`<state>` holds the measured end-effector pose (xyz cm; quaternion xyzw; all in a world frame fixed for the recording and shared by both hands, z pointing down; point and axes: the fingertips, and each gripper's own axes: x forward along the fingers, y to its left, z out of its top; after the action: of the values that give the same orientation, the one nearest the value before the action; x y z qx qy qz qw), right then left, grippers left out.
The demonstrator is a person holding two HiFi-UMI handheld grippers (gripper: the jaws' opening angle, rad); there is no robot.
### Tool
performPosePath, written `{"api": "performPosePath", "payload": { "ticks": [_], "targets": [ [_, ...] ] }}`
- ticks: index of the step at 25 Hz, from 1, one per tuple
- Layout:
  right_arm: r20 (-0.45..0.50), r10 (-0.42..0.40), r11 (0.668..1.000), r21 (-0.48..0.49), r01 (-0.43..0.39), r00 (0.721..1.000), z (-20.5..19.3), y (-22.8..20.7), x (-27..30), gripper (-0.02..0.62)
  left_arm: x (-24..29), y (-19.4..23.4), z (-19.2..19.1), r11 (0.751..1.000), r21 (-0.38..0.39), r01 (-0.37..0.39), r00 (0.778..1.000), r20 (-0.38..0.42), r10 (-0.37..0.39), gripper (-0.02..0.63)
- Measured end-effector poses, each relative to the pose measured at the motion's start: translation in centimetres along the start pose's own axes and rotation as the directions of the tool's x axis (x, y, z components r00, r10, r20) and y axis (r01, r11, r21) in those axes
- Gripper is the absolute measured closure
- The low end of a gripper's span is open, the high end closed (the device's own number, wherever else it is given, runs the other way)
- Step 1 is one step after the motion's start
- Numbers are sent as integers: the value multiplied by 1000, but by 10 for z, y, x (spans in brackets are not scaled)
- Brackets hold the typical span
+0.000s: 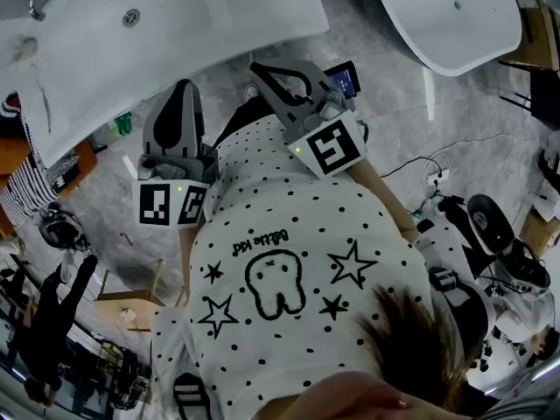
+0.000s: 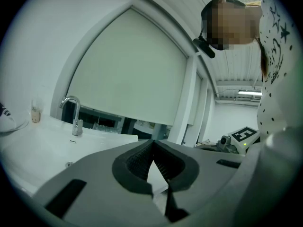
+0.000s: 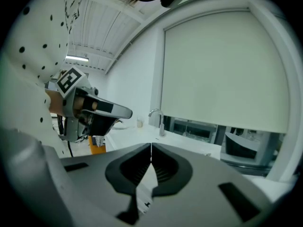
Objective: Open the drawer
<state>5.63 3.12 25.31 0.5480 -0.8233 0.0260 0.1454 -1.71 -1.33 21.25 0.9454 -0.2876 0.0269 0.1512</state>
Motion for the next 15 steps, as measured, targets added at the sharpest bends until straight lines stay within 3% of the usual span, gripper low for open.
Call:
{"api": "performPosePath", "payload": {
  "ticks": [15],
  "targets": [
    [-8,4,1000,17,-4,1000,-2,1,-1,581,-2,-2,-1,1000,-1,0,1000,0,0,601]
  ]
}}
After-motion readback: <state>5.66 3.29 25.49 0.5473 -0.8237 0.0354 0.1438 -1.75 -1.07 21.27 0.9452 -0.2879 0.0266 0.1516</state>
